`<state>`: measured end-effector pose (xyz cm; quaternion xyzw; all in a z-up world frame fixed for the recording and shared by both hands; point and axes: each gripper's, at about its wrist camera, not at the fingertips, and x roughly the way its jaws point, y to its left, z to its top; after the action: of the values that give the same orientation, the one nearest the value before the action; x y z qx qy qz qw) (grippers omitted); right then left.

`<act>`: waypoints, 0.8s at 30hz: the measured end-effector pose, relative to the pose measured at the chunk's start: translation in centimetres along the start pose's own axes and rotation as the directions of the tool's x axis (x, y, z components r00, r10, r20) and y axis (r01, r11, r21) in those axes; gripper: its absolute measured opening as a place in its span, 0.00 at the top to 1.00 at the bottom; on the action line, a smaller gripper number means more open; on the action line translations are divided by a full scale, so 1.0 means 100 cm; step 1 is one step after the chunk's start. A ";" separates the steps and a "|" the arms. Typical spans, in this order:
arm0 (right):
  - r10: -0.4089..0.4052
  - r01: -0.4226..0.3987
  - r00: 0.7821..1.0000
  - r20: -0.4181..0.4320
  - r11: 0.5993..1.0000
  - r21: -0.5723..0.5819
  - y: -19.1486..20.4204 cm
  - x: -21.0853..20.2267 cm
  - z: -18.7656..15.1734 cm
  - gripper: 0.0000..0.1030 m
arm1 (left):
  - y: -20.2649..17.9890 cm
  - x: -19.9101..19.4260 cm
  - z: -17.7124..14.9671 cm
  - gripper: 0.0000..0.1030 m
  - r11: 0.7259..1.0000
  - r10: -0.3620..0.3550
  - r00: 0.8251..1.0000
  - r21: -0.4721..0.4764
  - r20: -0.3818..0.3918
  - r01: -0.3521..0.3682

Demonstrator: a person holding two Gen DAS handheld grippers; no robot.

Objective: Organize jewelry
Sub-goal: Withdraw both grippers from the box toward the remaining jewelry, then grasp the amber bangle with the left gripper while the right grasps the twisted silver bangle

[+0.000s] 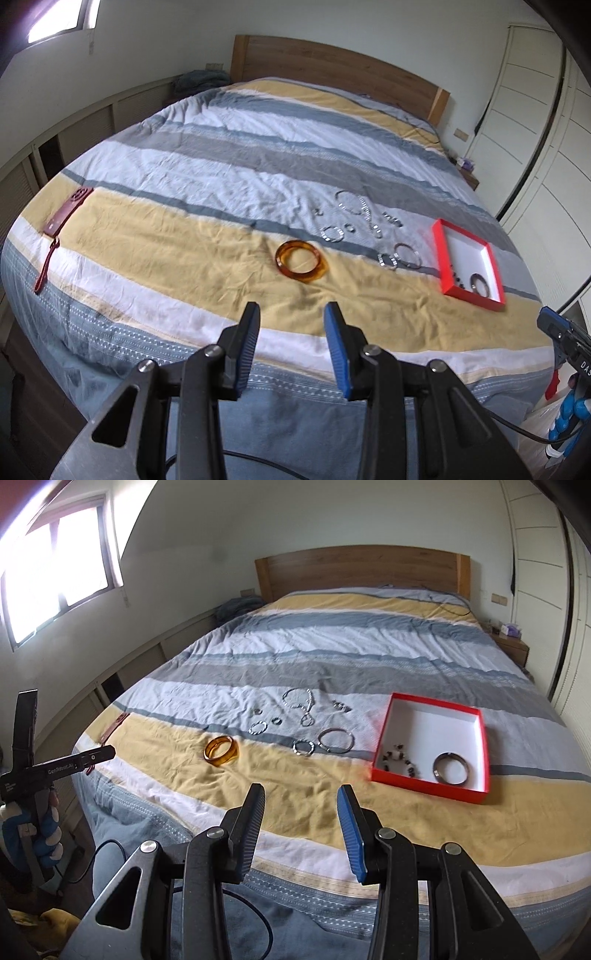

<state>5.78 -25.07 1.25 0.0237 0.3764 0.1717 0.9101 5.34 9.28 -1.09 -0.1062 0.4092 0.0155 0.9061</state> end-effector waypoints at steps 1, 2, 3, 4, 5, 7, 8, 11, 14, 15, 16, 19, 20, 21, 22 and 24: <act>0.010 -0.010 1.000 -0.017 1.000 0.001 0.000 0.009 0.000 0.61 | 0.003 0.007 -0.001 0.67 1.000 0.002 1.000 -0.007 -0.014 -0.003; 0.017 -0.017 0.999 -0.030 1.000 0.002 0.000 0.017 -0.001 0.61 | 0.005 0.014 -0.001 0.67 1.000 0.007 1.000 -0.011 -0.029 -0.008; 0.024 -0.024 0.999 -0.045 1.000 0.003 0.001 0.025 -0.002 0.61 | 0.006 0.021 -0.001 0.67 1.000 0.014 0.999 -0.014 -0.039 -0.015; 0.031 -0.031 0.998 -0.060 1.000 0.004 0.000 0.033 -0.003 0.61 | 0.007 0.028 -0.001 0.67 1.000 0.020 0.999 -0.014 -0.049 -0.020; 0.037 -0.036 0.997 -0.073 0.999 0.005 0.000 0.041 -0.003 0.61 | 0.008 0.034 -0.001 0.67 1.000 0.023 0.998 -0.014 -0.058 -0.024; 0.046 -0.046 0.994 -0.096 0.999 0.009 -0.002 0.056 -0.003 0.61 | 0.010 0.049 0.000 0.67 0.999 0.026 0.997 -0.020 -0.078 -0.027; 0.051 -0.050 0.993 -0.105 0.999 0.010 -0.002 0.063 -0.003 0.62 | 0.011 0.056 0.001 0.67 0.999 0.025 0.996 -0.024 -0.087 -0.027; 0.065 -0.064 0.990 -0.129 0.998 0.013 -0.004 0.084 0.000 0.63 | 0.013 0.078 0.005 0.67 0.999 0.023 0.993 -0.034 -0.116 -0.027; 0.071 -0.070 0.986 -0.150 0.997 0.006 -0.003 0.109 0.007 0.66 | 0.016 0.100 0.010 0.67 0.999 0.005 0.989 -0.053 -0.147 -0.013; 0.073 -0.073 0.985 -0.157 0.997 0.004 -0.004 0.117 0.009 0.67 | 0.016 0.107 0.012 0.67 0.998 0.001 0.988 -0.058 -0.154 -0.010; 0.077 -0.078 0.984 -0.161 0.997 0.005 -0.004 0.124 0.011 0.68 | 0.017 0.114 0.014 0.67 0.998 0.002 0.987 -0.063 -0.160 -0.012; 0.095 -0.094 0.980 -0.177 0.995 0.016 -0.005 0.148 0.016 0.70 | 0.020 0.131 0.020 0.67 0.997 -0.004 0.985 -0.080 -0.172 -0.010; 0.099 -0.098 0.978 -0.182 0.995 0.016 -0.004 0.155 0.018 0.70 | 0.021 0.137 0.022 0.67 0.997 -0.005 0.985 -0.081 -0.175 -0.010; 0.102 -0.101 0.977 -0.187 0.995 0.015 -0.004 0.162 0.019 0.70 | 0.021 0.142 0.024 0.67 0.997 -0.003 0.984 -0.080 -0.177 -0.011; 0.106 -0.106 0.975 -0.193 0.994 0.014 -0.004 0.169 0.021 0.70 | 0.022 0.147 0.027 0.67 0.997 -0.001 0.984 -0.079 -0.179 -0.014; 0.113 -0.113 0.973 -0.200 0.994 0.016 -0.004 0.182 0.024 0.70 | 0.022 0.158 0.032 0.67 0.997 -0.001 0.983 -0.081 -0.183 -0.014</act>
<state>19.54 -19.23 -9.42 0.0295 0.4646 0.2239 0.8562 17.96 11.20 -11.20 -0.1430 0.4898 0.0255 0.8596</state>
